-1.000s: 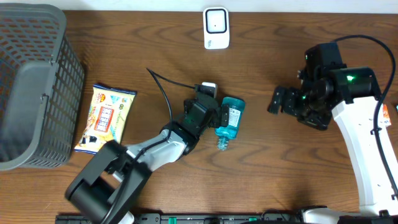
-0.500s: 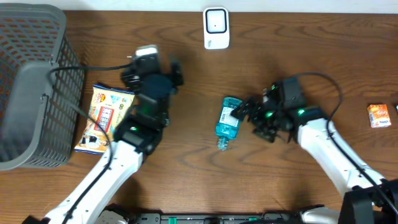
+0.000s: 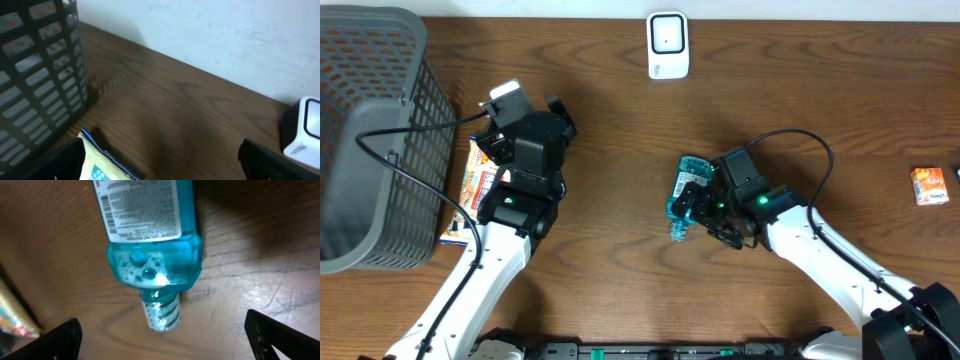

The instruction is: Scan the item barcode

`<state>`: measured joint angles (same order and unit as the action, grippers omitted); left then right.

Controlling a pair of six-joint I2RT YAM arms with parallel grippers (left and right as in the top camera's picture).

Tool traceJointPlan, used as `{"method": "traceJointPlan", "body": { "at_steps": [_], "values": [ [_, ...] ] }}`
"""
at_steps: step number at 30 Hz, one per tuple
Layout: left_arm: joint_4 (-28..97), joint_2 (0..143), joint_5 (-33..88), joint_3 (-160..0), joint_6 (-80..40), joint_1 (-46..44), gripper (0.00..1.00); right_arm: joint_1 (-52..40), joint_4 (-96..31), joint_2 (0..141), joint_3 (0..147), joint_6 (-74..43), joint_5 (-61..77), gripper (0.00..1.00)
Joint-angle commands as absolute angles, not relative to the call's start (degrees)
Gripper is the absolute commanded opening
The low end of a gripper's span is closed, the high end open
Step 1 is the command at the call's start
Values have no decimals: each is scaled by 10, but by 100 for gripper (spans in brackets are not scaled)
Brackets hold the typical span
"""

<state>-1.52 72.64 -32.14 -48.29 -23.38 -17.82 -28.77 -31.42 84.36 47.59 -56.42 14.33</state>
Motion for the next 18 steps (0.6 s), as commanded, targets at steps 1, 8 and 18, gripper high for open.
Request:
{"method": "traceJointPlan", "body": {
  "at_steps": [1, 8, 18],
  "values": [
    [-15, 729, -335, -489, -256, -168, 98, -298, -298, 848, 475, -583, 88, 99],
    [-15, 729, -335, -489, -256, -157, 98, -311, -226, 908, 475, -583, 85, 99],
    [-15, 729, -335, -489, -256, -140, 98, -312, -225, 953, 475, -587, 80, 94]
  ]
}}
